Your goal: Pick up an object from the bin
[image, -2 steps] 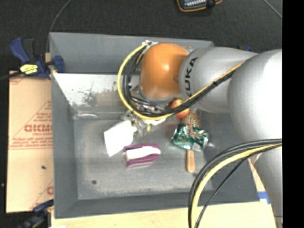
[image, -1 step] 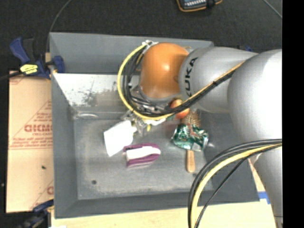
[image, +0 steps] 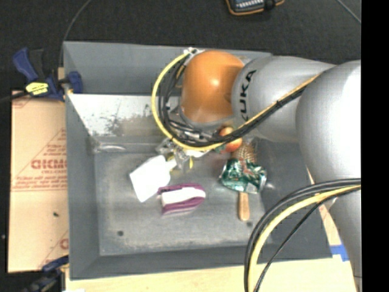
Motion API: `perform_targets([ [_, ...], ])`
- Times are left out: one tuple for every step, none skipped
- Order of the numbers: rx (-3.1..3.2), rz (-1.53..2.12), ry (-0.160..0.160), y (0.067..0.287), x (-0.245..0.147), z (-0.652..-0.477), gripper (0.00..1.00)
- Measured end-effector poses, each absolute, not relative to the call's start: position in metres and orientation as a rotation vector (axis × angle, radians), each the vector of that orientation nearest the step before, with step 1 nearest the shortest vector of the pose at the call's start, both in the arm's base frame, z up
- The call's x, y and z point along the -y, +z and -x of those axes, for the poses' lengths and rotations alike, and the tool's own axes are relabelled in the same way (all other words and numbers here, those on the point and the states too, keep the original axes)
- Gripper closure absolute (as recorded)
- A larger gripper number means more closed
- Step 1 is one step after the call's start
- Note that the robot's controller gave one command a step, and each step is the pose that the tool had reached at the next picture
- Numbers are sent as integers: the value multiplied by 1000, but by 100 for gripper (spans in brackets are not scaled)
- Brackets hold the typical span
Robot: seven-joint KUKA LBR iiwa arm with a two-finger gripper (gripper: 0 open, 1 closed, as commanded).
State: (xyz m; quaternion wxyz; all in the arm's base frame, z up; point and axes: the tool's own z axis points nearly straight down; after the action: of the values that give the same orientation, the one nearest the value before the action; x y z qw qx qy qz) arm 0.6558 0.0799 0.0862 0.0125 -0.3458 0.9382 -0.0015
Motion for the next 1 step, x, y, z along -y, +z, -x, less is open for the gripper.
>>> perform_targets([
  [-2925,1074,-5,114,-80,-656,100],
])
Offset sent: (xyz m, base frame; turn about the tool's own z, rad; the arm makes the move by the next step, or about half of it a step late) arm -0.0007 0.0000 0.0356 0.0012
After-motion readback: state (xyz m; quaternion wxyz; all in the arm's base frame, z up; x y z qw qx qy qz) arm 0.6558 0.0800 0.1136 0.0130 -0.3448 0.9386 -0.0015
